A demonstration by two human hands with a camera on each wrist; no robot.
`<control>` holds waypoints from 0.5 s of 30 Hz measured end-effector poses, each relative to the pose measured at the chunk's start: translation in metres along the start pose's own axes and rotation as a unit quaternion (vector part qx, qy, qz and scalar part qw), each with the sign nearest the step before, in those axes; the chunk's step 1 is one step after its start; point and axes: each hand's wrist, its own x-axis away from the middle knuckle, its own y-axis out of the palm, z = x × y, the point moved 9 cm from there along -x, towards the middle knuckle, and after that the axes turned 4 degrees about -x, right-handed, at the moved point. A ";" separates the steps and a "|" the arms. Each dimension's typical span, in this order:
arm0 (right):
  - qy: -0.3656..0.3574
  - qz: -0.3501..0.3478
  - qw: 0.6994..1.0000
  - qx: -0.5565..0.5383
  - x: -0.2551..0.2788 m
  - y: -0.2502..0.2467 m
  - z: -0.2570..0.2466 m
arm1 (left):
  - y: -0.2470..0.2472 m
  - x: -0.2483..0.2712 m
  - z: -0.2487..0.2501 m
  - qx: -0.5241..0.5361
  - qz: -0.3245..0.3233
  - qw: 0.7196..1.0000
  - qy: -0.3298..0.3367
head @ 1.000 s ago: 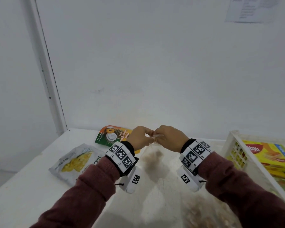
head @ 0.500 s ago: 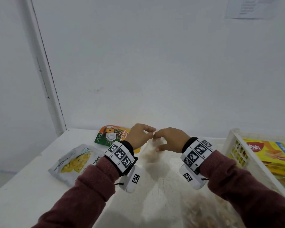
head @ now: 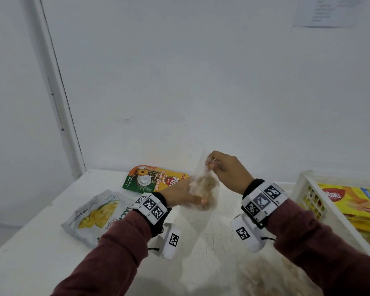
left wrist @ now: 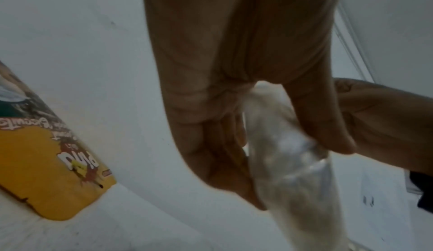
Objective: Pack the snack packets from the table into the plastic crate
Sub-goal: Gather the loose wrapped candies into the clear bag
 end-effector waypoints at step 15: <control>0.018 -0.086 0.994 0.060 0.006 0.003 0.003 | -0.014 -0.005 -0.009 -0.054 0.126 0.990 -0.025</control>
